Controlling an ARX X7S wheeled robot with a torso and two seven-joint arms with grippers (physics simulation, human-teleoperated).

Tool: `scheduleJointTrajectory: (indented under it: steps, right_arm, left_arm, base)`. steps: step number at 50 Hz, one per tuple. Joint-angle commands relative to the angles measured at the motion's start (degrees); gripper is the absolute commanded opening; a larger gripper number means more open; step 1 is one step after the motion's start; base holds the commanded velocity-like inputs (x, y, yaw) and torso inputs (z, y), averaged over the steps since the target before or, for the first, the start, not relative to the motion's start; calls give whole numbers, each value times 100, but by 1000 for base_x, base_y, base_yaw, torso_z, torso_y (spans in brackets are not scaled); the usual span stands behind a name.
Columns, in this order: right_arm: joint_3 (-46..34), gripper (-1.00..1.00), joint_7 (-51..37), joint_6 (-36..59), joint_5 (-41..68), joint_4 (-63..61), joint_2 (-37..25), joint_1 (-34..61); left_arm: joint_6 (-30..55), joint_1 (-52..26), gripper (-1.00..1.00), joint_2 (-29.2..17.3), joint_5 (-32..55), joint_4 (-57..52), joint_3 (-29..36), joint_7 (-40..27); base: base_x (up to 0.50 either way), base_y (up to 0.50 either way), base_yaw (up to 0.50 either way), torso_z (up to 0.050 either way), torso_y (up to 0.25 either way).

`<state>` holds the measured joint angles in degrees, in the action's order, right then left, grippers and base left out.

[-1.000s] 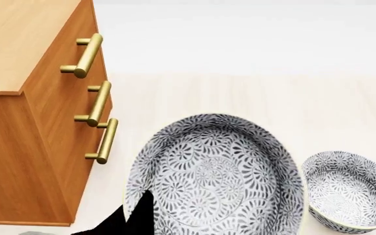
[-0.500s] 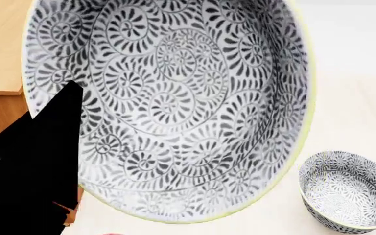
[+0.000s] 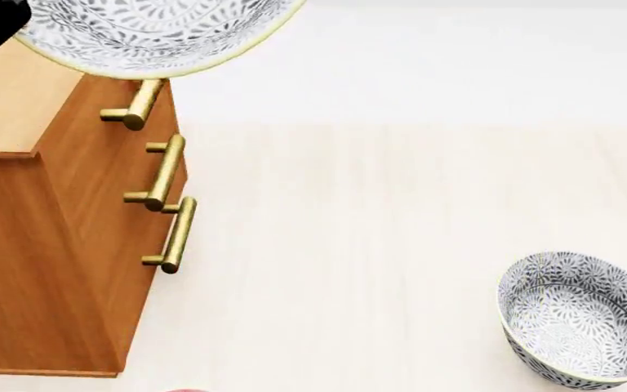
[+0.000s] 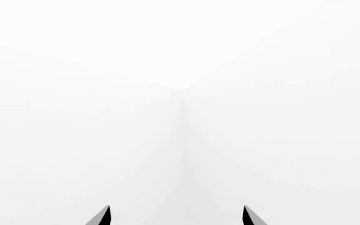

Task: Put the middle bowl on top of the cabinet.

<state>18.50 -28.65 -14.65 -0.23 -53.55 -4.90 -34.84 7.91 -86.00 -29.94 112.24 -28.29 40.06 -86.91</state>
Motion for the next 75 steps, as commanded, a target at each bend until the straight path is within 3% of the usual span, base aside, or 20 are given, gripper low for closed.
scheduleJointTrajectory:
  steps: [1,7,15,28,32,42,54,62,67,75]
  right_arm:
    - [87,100,-114,-88,151,26,-139,-113]
    - [145,100,-154,-236,226,87,-175,-199]
    - [138,100,-212,-280,222,81,-192,-220]
    - [88,100,-282,-238,190,64,-238,-221]
    - [70,100,-296,-229,179,54,-254,-227]
    - [112,100,-346,-335,238,62,-284,-304]
    - [85,100,-389,-328,213,60,-312,-304]
    - [40,100,-409,-283,183,81,-348,-254]
    - [69,100,-433,-329,218,86,-357,-302]
    - [19,100,-444,-319,194,79,-380,-292]
  left_arm:
    - [-581,-1764,-100,-85,864,1532,1038,-292]
    - [-1211,-2473,-100,-214,1196,2378,2222,-293]
    - [-906,-2721,-100,102,857,4091,3202,-134]
    - [-536,-3020,-100,493,1039,5332,3689,-243]
    - [-700,-3320,-100,559,1469,5501,4377,-294]
    - [-269,-3575,-100,900,1463,6369,4944,7]
    - [298,-3338,-100,1387,1980,7995,4899,418]
    - [155,-3051,-100,1583,2428,8721,4538,648]
    - [-454,-2888,-100,1554,2712,8588,4110,746]
    - [92,-2954,-100,2025,2576,9907,4372,1166]
  base:
    - [0,0,0,0,0]
    - [0,0,0,0,0]
    - [0,0,0,0,0]
    - [0,0,0,0,0]
    - [0,0,0,0,0]
    - [0,0,0,0,2]
    - [0,0,0,0,0]
    - [0,0,0,0,0]
    - [0,0,0,0,0]
    - [0,0,0,0,0]
